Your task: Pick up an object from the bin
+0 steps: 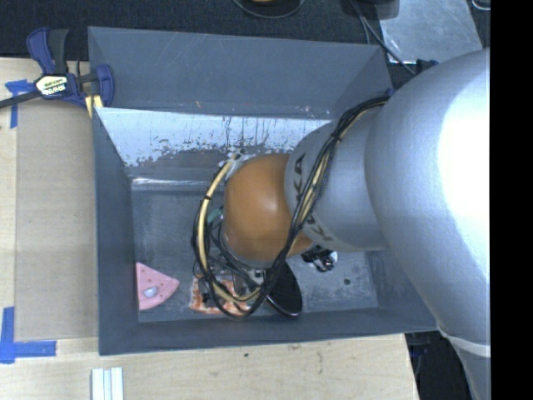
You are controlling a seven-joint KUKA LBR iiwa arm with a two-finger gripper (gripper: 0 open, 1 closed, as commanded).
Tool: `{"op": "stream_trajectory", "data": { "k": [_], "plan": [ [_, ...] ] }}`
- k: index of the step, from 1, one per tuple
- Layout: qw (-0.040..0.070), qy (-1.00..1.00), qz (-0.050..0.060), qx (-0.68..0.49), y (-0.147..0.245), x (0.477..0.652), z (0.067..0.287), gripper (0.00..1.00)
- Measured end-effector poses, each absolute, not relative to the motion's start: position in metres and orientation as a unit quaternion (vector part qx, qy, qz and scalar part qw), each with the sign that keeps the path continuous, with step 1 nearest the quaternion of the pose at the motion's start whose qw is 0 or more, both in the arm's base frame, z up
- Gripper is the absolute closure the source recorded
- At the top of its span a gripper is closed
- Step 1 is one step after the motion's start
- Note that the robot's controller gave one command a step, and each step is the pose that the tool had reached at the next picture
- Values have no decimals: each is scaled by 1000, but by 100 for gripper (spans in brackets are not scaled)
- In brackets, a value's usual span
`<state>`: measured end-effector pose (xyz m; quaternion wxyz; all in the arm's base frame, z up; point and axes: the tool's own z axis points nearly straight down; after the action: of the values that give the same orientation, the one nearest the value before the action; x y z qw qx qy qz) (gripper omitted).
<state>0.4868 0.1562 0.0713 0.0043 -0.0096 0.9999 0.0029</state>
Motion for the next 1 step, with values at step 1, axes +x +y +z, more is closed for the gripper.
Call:
{"op": "stream_trajectory", "data": {
  "k": [1],
  "plan": [
    [5, 1000, 3, -10, 156, 487, 73, 100]
  ]
}}
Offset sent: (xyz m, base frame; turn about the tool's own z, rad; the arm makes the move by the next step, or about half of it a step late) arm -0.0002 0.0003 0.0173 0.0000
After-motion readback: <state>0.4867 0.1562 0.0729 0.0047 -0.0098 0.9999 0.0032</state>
